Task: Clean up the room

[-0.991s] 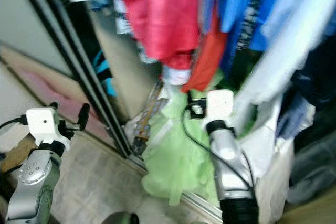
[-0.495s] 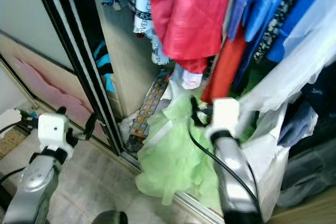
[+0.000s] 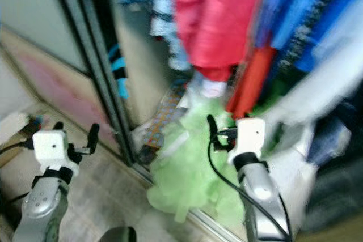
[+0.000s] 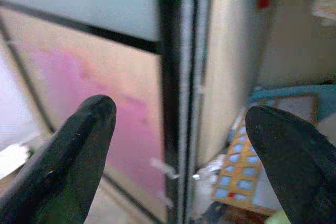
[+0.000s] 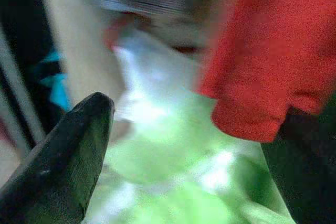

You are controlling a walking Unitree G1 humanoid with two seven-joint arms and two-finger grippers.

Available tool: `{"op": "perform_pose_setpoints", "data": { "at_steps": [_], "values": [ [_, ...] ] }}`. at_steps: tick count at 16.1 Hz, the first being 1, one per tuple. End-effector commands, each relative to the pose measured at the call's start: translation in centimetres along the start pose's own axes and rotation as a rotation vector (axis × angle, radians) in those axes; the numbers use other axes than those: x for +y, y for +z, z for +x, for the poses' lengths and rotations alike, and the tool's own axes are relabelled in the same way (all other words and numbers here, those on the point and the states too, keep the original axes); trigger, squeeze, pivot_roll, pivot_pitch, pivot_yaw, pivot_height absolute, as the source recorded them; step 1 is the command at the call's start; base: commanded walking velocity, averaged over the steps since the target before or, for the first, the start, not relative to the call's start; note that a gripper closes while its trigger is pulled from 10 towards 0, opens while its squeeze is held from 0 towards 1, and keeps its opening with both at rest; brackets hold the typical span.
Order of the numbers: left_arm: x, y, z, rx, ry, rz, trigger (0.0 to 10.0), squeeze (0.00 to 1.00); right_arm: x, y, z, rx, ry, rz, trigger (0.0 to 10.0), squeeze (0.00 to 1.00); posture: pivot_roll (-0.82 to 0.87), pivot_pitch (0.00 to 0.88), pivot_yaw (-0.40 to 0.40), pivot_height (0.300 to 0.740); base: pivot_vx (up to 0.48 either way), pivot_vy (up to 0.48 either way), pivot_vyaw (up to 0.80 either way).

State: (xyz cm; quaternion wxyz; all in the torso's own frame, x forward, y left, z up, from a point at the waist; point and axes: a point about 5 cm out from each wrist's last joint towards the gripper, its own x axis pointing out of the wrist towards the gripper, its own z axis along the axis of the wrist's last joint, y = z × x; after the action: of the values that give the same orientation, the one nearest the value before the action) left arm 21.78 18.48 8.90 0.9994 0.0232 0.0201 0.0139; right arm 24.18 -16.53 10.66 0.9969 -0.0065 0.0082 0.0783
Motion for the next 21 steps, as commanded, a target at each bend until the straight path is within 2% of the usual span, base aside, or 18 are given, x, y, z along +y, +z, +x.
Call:
{"op": "perform_pose_setpoints", "data": {
  "at_steps": [1,4,7,8,12,14,15,18,19,21],
  "values": [
    [-0.3,0.0,0.3,0.006,-0.042,0.004,10.0,0.0,0.3,0.3,0.3,-0.003,0.011,-0.003,10.0,0.0,-0.09,0.0,0.001,0.74,0.0,0.0,0.8],
    [-0.8,-0.4,0.8,0.038,-0.054,0.019,10.0,0.0,-0.1,0.2,0.8,0.004,-0.008,0.013,10.0,0.0,-0.09,0.0,-0.015,0.74,0.0,0.0,0.8],
    [-1.4,-0.2,1.3,0.058,-0.166,0.037,10.0,0.0,0.1,0.3,1.5,0.006,0.004,0.029,10.0,0.0,-0.08,0.0,-0.009,0.74,0.0,0.0,0.8],
    [-1.6,-0.1,1.4,0.046,-0.18,0.07,10.0,0.0,0.0,0.3,1.6,0.007,-0.003,0.038,10.0,0.0,-0.07,0.0,-0.02,0.74,0.0,0.0,0.8],
    [-2.6,0.0,1.6,0.03,-0.169,0.072,10.0,0.0,-0.2,0.8,2.1,-0.023,-0.01,0.02,10.0,0.0,-0.09,0.0,-0.014,0.74,0.0,0.0,0.8],
    [-1.9,0.2,1.2,0.027,-0.126,0.05,10.0,0.0,-1.2,0.2,1.7,0.003,-0.049,0.018,10.0,0.0,-0.09,0.0,-0.015,0.74,0.0,0.0,0.8],
    [-1.7,0.2,0.9,0.019,-0.144,0.054,10.0,0.0,-1.3,0.1,1.7,0.007,-0.058,0.029,10.0,0.0,-0.09,0.0,-0.015,0.74,0.0,0.0,0.8],
    [-0.6,0.4,0.7,-0.005,-0.087,0.111,10.0,0.0,-0.9,0.4,2.2,-0.009,-0.048,0.03,10.0,0.0,-0.08,0.0,-0.015,0.74,0.0,0.0,0.8],
    [0.0,0.2,0.9,0.02,-0.041,0.123,10.0,0.0,-0.6,0.5,2.6,-0.018,-0.033,0.035,10.0,0.0,-0.08,0.0,-0.01,0.74,0.0,0.0,0.8],
    [0.1,0.2,1.0,0.015,-0.03,0.124,10.0,0.0,-0.5,0.7,3.0,-0.029,-0.035,0.038,10.0,0.0,-0.08,0.0,-0.006,0.74,0.0,0.0,0.8]
  ]
}}
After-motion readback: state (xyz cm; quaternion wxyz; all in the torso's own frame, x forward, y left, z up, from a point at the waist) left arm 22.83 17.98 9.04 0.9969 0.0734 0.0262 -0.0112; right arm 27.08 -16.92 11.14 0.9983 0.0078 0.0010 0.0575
